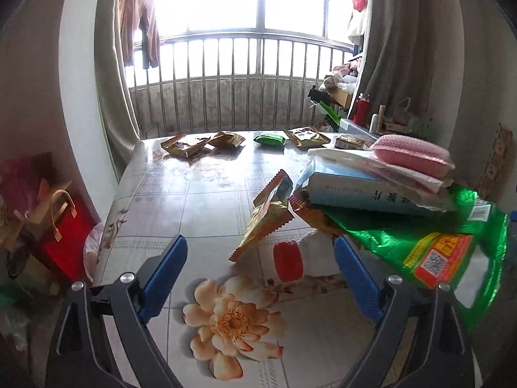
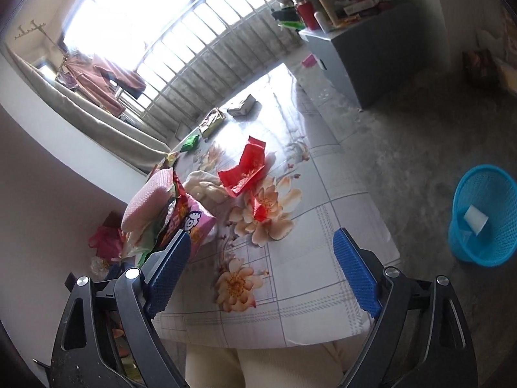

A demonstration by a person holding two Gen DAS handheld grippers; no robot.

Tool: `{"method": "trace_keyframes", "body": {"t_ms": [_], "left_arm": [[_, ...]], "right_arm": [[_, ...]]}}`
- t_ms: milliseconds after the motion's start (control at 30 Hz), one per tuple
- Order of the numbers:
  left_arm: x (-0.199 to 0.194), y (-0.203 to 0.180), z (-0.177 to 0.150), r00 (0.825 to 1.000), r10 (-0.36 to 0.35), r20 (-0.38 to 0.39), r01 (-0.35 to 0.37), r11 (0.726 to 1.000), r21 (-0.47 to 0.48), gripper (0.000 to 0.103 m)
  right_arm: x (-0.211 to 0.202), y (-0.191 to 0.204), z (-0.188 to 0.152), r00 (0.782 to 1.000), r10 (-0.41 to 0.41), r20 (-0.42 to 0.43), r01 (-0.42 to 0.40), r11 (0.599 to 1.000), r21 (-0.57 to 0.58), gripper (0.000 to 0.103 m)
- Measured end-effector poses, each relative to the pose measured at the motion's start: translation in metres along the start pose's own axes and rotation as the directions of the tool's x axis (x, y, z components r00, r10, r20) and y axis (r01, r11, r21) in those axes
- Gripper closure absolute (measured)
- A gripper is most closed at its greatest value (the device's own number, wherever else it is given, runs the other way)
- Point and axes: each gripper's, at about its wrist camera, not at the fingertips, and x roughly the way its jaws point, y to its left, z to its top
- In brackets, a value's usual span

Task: Collect trash
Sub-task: 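Reach the right tool to the red wrapper while left tool reaches snack packet, then grasp the red wrapper with right tool while left tool grasps the gold packet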

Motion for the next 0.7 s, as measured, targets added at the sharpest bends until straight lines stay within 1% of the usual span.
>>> {"method": "trace_keyframes", "body": {"t_ms": [133,167,233,300,333,400,433,500,567,700], "left_arm": [[0.028,0.000,0.004,1.000,0.007,-0.013,-0.007,0.998,0.055,0.028],[0.035,0.002,0.005,1.000,0.009,-0.019,-0.008,0.998,0.064,0.032],[0.045,0.004,0.007,1.000,0.010,-0.029,-0.007,0.997,0.081,0.037],[0.052,0.007,0.008,0.999,-0.002,-0.037,0.005,0.997,0.083,0.045],[0.055,0.008,0.009,0.999,-0.013,-0.046,0.016,0.997,0.076,0.047],[0.059,0.012,0.010,0.998,-0.035,-0.060,0.038,0.997,0.060,0.058],[0.061,0.014,0.010,0.997,-0.047,-0.068,0.050,0.997,0.052,0.061],[0.064,0.017,0.011,0.995,-0.070,-0.073,0.073,0.997,0.037,0.070],[0.063,0.018,0.010,0.993,-0.086,-0.078,0.088,0.996,0.021,0.076],[0.062,0.020,0.010,0.992,-0.105,-0.077,0.105,0.995,-0.005,0.081]], "right_arm": [[0.025,0.001,0.020,0.999,-0.005,-0.040,0.006,1.000,0.016,0.019],[0.031,0.001,0.025,0.999,0.000,-0.053,0.001,1.000,0.024,0.019],[0.046,0.002,0.034,0.996,0.030,-0.084,-0.026,0.998,0.050,0.019],[0.060,0.002,0.044,0.992,0.054,-0.112,-0.046,0.996,0.077,0.019],[0.069,0.002,0.049,0.990,0.060,-0.126,-0.049,0.995,0.087,0.019],[0.085,0.004,0.062,0.987,0.066,-0.148,-0.051,0.994,0.099,0.019],[0.093,0.004,0.068,0.985,0.065,-0.157,-0.049,0.993,0.109,0.019],[0.110,0.004,0.081,0.983,0.050,-0.174,-0.030,0.993,0.114,0.019],[0.127,0.005,0.092,0.983,0.011,-0.183,0.007,0.995,0.102,0.021],[0.163,0.011,0.108,0.974,-0.079,-0.214,0.092,0.994,0.054,0.026]]}}
